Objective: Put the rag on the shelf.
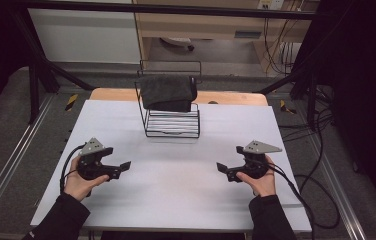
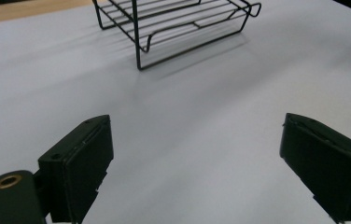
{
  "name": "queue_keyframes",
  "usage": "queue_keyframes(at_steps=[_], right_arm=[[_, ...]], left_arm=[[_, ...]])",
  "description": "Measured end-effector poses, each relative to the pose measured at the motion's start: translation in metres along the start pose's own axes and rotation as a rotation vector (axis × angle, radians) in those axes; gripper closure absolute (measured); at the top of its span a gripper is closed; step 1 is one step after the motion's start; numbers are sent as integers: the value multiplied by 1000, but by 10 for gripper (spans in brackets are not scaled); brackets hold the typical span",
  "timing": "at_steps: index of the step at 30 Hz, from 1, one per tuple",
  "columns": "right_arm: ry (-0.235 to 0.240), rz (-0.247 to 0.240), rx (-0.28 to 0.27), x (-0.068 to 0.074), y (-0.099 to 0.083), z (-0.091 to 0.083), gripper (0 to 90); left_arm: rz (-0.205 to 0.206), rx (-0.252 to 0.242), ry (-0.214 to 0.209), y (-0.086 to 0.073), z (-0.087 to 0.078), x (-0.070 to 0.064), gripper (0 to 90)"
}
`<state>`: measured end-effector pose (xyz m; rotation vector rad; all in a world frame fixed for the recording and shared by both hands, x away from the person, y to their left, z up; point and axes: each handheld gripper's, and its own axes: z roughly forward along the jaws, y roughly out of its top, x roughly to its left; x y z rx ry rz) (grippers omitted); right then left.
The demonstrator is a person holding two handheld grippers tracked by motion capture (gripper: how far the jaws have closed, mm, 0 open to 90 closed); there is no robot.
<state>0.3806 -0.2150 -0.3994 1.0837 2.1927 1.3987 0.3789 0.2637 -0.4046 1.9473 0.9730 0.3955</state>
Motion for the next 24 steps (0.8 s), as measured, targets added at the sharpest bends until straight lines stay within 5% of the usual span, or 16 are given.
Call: queue_keyframes(at_steps=[12, 24], right_arm=[[-9, 48, 59, -21, -46, -19, 6], [-17, 60, 91, -27, -64, -25, 7]], left_arm=[[12, 14, -2, -34, -5, 7, 97], [29, 42, -4, -46, -2, 7, 96]])
